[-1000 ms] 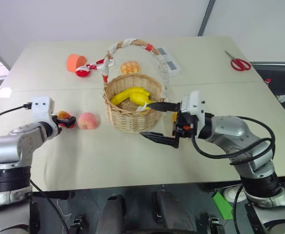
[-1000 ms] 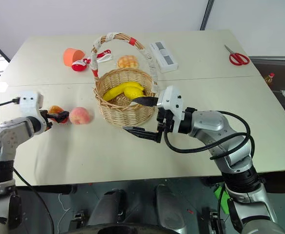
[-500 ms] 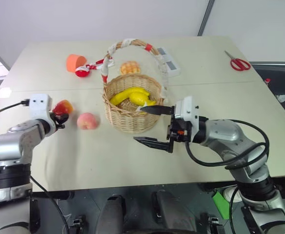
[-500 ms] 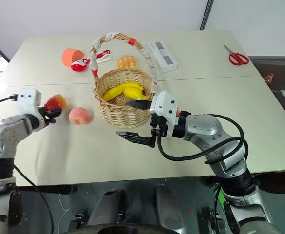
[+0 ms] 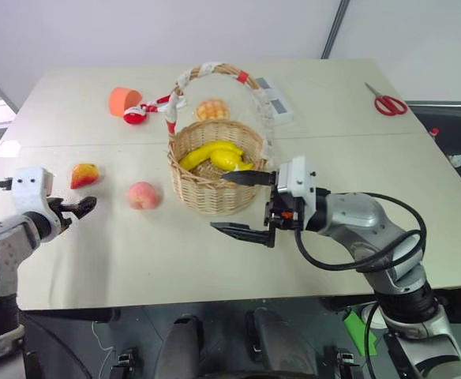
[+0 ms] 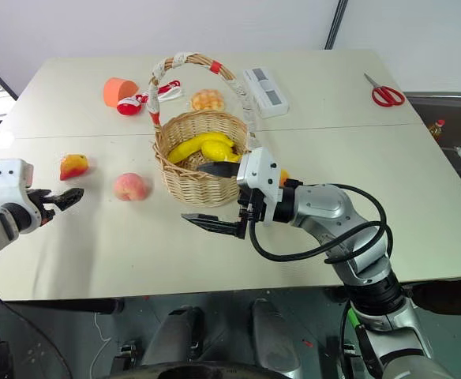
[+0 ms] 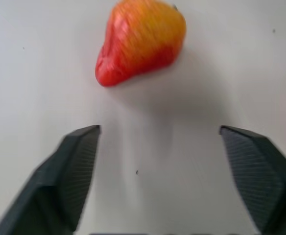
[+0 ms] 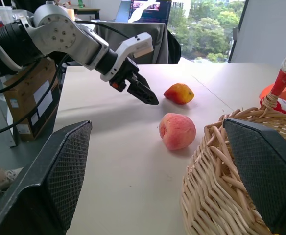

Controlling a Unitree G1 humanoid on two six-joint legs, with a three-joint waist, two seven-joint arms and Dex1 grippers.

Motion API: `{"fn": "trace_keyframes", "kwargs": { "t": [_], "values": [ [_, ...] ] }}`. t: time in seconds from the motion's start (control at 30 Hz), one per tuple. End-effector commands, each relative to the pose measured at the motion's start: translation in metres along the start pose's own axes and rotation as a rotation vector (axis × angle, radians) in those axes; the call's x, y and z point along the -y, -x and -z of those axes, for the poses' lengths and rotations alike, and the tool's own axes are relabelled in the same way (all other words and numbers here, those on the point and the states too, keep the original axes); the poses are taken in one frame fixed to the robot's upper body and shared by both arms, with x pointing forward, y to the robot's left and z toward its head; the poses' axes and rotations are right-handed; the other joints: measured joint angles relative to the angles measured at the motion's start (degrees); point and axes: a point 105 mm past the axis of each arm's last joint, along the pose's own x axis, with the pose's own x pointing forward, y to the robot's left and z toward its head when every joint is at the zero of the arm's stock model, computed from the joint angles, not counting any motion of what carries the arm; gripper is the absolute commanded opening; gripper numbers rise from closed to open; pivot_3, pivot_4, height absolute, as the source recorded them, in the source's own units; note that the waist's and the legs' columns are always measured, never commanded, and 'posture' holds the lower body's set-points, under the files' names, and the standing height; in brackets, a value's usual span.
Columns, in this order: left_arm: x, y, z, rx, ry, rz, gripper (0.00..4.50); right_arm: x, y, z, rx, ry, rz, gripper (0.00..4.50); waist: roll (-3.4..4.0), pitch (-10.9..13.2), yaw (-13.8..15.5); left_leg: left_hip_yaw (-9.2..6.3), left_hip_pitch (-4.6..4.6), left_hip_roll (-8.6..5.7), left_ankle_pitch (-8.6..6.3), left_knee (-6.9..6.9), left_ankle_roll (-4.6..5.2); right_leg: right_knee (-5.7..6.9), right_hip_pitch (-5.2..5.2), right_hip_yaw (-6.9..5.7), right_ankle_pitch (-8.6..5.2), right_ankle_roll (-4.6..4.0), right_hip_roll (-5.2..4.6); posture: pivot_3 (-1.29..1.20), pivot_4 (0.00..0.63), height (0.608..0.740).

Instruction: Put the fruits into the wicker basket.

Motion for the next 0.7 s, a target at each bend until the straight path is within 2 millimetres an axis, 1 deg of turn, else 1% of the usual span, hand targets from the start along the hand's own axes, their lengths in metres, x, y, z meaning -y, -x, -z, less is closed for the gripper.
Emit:
{"fn": "trace_keyframes", "kwargs": {
  "t": [0.03, 0.17, 0.23, 0.3, 0.37, 0.47, 0.57, 0.7],
  "values": [
    [-0.001, 0.007, -0.017, 0.083, -0.04, -0.005, 4.46, -0.002, -0.002, -0.009, 0.032, 0.04, -0.015, 4.5, 0.0, 0.0, -0.01, 0.0, 0.0, 0.0, 0.0, 0.0, 0.0, 0.0, 0.0, 0.0, 0.0, 0.0, 0.0, 0.0, 0.15, 0.74],
    [0.003, 0.006, -0.027, 0.123, -0.128, -0.01, 4.46, -0.001, -0.003, -0.008, 0.031, 0.039, -0.013, 4.5, 0.0, 0.0, -0.05, -0.01, 0.0, 0.02, 0.0, 0.0, 0.0, 0.0, -0.01, 0.0, 0.0, 0.0, 0.02, 0.0, 0.15, 0.74],
    [0.004, 0.004, -0.028, 0.118, -0.192, -0.026, 4.46, -0.001, -0.003, -0.008, 0.031, 0.039, -0.012, 4.5, 0.0, 0.0, -0.04, 0.0, 0.0, 0.02, 0.0, -0.01, 0.0, 0.0, -0.01, 0.0, 0.0, -0.01, 0.01, 0.0, 0.15, 0.74],
    [0.007, 0.002, -0.032, 0.124, -0.351, -0.04, 4.46, 0.0, -0.004, -0.008, 0.034, 0.037, -0.011, 4.5, 0.0, 0.0, -0.1, 0.0, 0.0, 0.02, 0.0, -0.01, 0.0, 0.0, -0.01, 0.01, 0.0, -0.01, 0.01, 0.0, 0.15, 0.74],
    [0.01, 0.0, -0.038, 0.14, -0.439, -0.043, 4.46, 0.0, -0.005, -0.008, 0.037, 0.036, -0.011, 4.5, 0.0, 0.0, -0.02, 0.01, 0.0, 0.01, 0.0, -0.03, 0.0, 0.0, -0.02, 0.01, 0.0, -0.01, 0.01, 0.0, 0.15, 0.74],
    [0.005, -0.008, -0.046, 0.136, -0.554, -0.071, 4.46, 0.001, -0.007, -0.007, 0.039, 0.036, -0.013, 4.5, 0.0, 0.0, 0.03, 0.02, 0.0, 0.01, 0.0, -0.02, 0.0, 0.0, -0.03, 0.01, 0.0, -0.02, 0.01, 0.0, 0.15, 0.74],
    [0.002, -0.019, -0.053, 0.127, -0.616, -0.07, 4.46, 0.001, -0.009, -0.007, 0.04, 0.037, -0.014, 4.5, 0.0, 0.0, 0.0, 0.04, 0.0, -0.03, 0.0, -0.02, 0.0, 0.0, -0.04, 0.01, 0.0, -0.02, 0.04, 0.0, 0.15, 0.74],
    [0.003, -0.032, -0.055, 0.092, -0.681, -0.044, 4.46, 0.002, -0.01, -0.006, 0.043, 0.04, -0.011, 4.5, 0.0, 0.0, -0.04, 0.06, -0.04, -0.05, 0.0, -0.02, 0.0, 0.0, -0.08, 0.0, 0.0, -0.01, 0.07, 0.0, 0.15, 0.74]
  ]
}}
